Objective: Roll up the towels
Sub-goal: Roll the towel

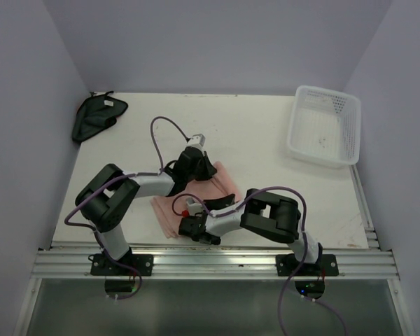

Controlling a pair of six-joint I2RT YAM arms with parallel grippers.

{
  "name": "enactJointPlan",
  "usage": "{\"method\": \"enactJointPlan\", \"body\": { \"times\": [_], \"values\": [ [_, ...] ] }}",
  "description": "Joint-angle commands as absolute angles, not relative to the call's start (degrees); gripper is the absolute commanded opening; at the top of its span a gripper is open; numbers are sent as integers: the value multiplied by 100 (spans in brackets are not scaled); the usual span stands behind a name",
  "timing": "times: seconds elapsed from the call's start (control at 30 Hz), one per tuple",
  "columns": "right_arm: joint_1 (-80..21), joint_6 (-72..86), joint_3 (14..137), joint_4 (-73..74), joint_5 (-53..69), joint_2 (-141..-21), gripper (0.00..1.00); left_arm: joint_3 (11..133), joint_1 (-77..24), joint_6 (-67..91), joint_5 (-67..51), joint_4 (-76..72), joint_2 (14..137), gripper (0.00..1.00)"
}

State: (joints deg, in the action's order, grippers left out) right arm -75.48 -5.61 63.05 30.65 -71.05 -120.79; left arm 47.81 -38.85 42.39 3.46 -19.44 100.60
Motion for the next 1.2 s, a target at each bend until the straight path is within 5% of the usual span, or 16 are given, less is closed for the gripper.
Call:
{"method": "enactJointPlan", "body": {
  "times": [0.0,0.4,0.63,1.17],
  "values": [
    [-7673,-352,6319,3260,-6284,-12077,0,4562,-3665,3937,1072,-1924,10099,1],
    [-7664,-35,6416,3270,-5933,-10952,16,4245,-3665,3885,1037,-2223,10116,0],
    [-7603,342,6293,3181,-5555,-10433,41,4087,-3665,3911,1002,-2364,10142,0],
    [-6874,1071,5757,2646,-3370,-7912,53,3894,-3674,3946,896,-2593,10187,0]
  ]
}}
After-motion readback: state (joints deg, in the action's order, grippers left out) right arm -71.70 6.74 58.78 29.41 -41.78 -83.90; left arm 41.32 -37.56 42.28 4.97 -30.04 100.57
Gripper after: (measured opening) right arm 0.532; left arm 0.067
